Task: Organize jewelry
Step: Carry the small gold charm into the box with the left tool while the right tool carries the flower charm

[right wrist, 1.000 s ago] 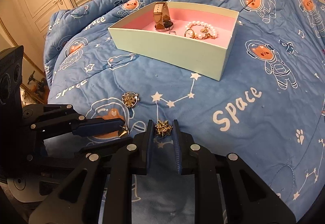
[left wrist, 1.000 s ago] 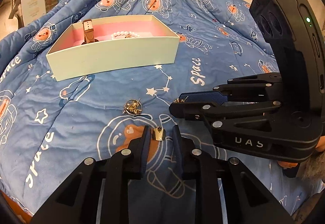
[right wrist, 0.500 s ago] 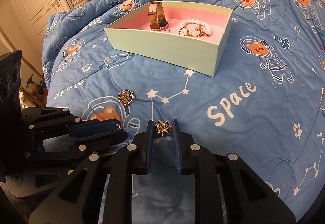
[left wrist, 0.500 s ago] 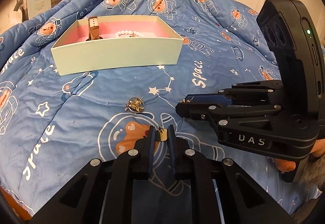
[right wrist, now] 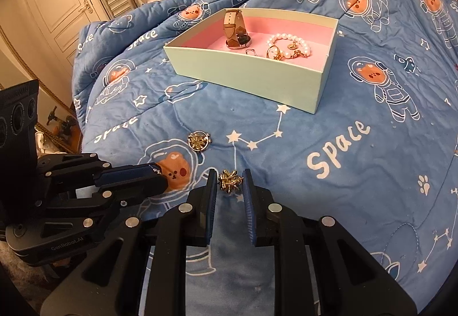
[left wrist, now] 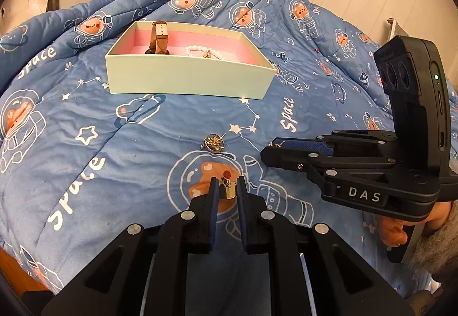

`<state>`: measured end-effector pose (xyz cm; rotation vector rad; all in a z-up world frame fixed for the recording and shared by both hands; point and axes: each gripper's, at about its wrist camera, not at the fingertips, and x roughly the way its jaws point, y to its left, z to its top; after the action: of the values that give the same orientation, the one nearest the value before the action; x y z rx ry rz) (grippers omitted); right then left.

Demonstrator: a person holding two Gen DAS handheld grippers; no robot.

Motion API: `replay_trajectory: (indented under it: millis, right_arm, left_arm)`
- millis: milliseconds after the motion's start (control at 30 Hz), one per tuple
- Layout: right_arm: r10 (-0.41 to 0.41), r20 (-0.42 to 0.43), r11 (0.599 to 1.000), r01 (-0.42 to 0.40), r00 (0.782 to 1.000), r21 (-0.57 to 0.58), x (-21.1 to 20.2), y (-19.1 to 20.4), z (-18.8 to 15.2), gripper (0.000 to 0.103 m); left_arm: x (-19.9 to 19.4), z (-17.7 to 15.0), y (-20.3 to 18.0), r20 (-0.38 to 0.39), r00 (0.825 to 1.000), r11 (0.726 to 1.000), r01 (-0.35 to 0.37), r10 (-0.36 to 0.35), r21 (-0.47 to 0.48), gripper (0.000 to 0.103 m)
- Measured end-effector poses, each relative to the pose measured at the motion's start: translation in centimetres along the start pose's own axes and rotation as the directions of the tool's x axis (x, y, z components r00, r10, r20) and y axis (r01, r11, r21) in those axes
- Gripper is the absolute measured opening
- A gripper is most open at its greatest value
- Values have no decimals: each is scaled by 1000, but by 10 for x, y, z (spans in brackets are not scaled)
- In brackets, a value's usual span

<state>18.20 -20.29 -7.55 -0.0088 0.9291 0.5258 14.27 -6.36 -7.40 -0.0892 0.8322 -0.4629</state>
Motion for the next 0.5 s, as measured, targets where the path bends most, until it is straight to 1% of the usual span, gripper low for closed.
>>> replay_trajectory:
  millis: [200, 300, 500]
  right_arm:
    - [73, 9, 997, -73, 997, 34, -7, 2, 11, 19]
    - [84, 15, 996, -85, 996, 32, -10, 4, 18, 19]
    - [80, 28, 997, -80, 996, 7, -14, 7, 30, 19]
  left_arm:
    - [-9, 15, 5, 27, 1000, 1000, -8, 8, 1, 12]
    - [-13, 24, 8, 43, 999, 1000, -14, 14, 7, 12]
    - [-17, 42, 13, 66, 998, 1000, -25, 24, 15, 12]
